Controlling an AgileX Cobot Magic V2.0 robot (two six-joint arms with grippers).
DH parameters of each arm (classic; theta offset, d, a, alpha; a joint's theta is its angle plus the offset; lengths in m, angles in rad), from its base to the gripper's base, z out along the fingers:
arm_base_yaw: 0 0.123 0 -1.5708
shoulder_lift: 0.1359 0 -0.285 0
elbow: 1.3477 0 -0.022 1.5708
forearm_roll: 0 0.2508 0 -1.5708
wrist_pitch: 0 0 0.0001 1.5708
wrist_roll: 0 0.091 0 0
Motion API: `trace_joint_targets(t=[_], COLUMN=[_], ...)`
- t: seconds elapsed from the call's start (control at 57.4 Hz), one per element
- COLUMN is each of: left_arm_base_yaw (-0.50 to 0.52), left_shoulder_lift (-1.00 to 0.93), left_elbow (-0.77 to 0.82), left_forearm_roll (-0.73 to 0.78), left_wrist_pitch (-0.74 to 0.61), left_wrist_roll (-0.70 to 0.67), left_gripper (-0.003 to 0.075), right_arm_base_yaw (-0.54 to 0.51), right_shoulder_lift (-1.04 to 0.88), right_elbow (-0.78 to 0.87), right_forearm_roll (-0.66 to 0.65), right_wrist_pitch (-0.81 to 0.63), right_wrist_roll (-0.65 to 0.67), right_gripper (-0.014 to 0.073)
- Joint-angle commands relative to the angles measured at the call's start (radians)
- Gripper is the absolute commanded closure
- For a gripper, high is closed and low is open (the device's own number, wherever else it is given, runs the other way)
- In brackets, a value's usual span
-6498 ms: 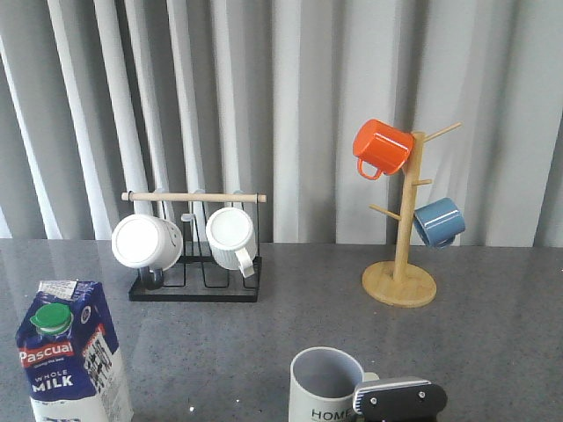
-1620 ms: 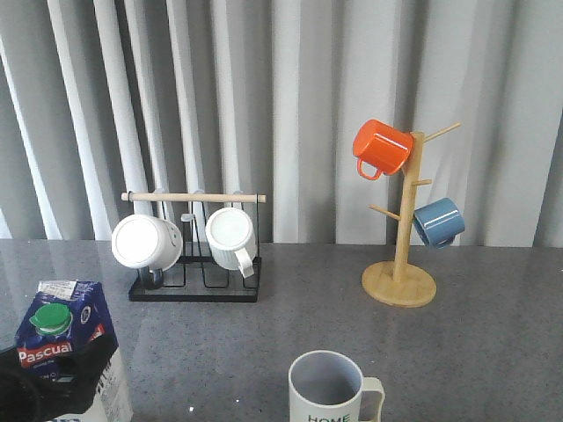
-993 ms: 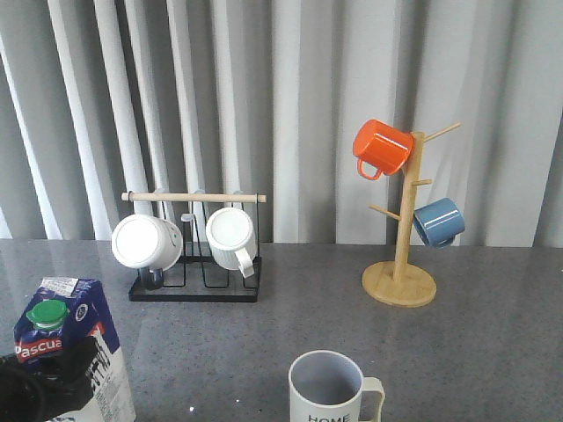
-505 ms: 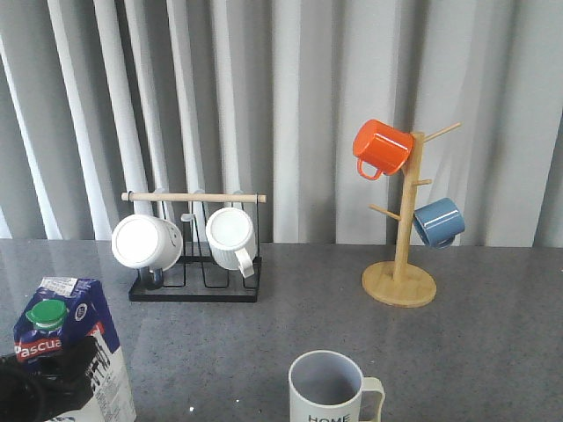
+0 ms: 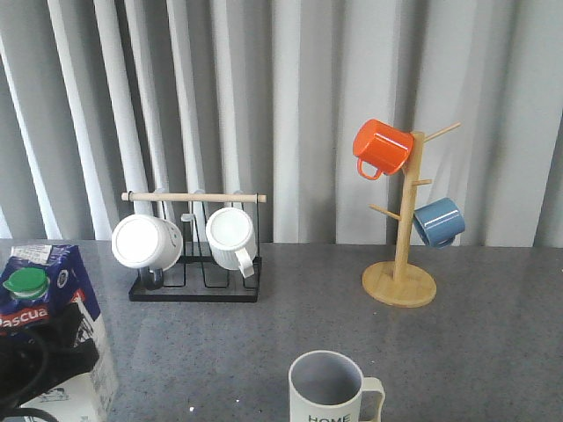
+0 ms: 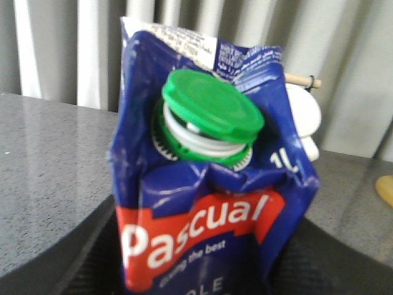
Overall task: Place milk next to cup
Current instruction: 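Grasp the Pascual milk carton with the left gripper and lift it, then carry the milk carton with the left gripper beside the HOME mug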
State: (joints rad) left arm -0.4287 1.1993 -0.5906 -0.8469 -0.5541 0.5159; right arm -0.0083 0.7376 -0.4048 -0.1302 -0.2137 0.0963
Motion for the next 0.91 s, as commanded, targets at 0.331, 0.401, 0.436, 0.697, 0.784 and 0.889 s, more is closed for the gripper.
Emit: trace_joint_targets(t=[0.331,0.401,0.436,0.697,0.784,0.889], left_arm_base_yaw=[-0.488,-0.520,-0.530,-0.589,-0.605,-0.610], left_shoulder_lift=[0.207,0.259,0.279,0.396,0.402,0.404], left_elbow=[-0.375,-0.410,-0.426,-0.458,-0.458,-0.458], left_forearm_roll=[-0.484,-0.492,-0.507,-0.597,-0.572,-0.517], left_wrist_pitch=[-0.306,-0.322,-0.340,-0.472,-0.473,-0.479], left_wrist_roll=[0.533,0.533,0.533,0.423,0.354,0.309], left_gripper=[0.0606,0.0606,0.0606,0.0606,0.0606,0.0606], right_arm_base_yaw=[-0.006,-0.006,-0.006,-0.006,-0.006,-0.006], right_shoulder_lift=[-0.001,-0.001,-0.001,-0.001,-0.001,-0.001], right_elbow=[-0.027,-0.027,-0.027,-0.027,-0.027,-0.027], right_forearm_roll=[-0.002,-0.002,-0.002,-0.002,-0.002,-0.002], right_wrist_pitch=[-0.076,-0.076,-0.076,-0.076,-0.076,-0.076], right_wrist_roll=[-0.004,-0.004,-0.004,-0.004,-0.004,-0.004], right_gripper=[0.0603,0.0603,0.0603,0.0603,0.0603,0.0603])
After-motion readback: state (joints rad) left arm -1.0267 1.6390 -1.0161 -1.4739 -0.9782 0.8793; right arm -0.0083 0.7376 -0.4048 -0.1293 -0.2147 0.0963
